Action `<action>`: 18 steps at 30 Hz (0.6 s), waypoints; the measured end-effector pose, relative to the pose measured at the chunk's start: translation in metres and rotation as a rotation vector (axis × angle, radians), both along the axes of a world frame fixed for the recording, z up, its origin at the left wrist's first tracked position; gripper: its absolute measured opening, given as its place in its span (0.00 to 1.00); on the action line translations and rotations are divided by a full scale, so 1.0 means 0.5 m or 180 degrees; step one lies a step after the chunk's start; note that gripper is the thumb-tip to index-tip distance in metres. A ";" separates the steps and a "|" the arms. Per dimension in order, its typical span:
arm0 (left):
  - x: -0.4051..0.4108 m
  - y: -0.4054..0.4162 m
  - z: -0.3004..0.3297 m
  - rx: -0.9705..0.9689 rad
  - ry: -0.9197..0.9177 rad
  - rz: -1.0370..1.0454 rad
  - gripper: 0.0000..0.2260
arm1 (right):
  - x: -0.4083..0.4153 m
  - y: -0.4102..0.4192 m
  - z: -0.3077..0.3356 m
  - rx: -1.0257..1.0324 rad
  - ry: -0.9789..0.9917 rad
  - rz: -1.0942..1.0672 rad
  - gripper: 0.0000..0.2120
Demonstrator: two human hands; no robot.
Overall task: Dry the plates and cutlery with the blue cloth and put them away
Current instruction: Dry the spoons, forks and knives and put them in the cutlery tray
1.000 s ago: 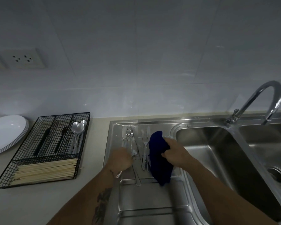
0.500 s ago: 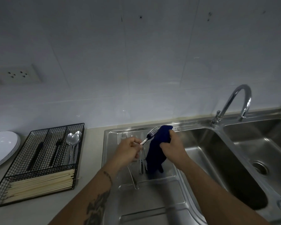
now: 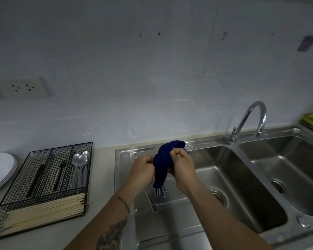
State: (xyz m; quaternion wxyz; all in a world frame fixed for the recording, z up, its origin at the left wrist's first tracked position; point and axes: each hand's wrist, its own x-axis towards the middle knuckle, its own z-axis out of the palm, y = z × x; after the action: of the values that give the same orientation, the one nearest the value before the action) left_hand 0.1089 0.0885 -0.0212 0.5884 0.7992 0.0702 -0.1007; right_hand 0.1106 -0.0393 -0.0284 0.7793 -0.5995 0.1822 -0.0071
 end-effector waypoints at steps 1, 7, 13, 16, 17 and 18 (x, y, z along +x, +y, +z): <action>-0.005 0.003 -0.002 -0.0009 0.0017 -0.0020 0.14 | 0.003 0.013 -0.007 -0.0279 0.0030 -0.0186 0.10; -0.016 0.037 0.002 -0.0201 0.0049 -0.0090 0.11 | 0.010 0.043 0.009 -0.0546 0.0089 -0.0574 0.18; -0.018 0.045 0.008 -0.0344 -0.0013 -0.0098 0.12 | 0.017 0.048 0.012 -0.0408 0.0018 -0.0469 0.12; -0.011 0.040 0.010 -0.0338 -0.0057 -0.0120 0.11 | 0.030 0.036 0.014 -0.0083 0.0008 -0.0609 0.13; -0.008 0.037 0.012 -0.0299 -0.0108 -0.0110 0.11 | 0.034 0.032 0.014 -0.0059 -0.0010 -0.0705 0.13; -0.006 0.033 0.013 -0.0250 -0.0169 -0.0082 0.10 | 0.037 0.028 0.012 -0.0011 -0.0023 -0.0778 0.13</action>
State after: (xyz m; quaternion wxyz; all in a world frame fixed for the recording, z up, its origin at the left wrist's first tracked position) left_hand 0.1058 0.1050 -0.0148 0.6196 0.7787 0.0403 -0.0897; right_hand 0.1290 -0.0252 -0.0222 0.7723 -0.5741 0.2510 -0.1045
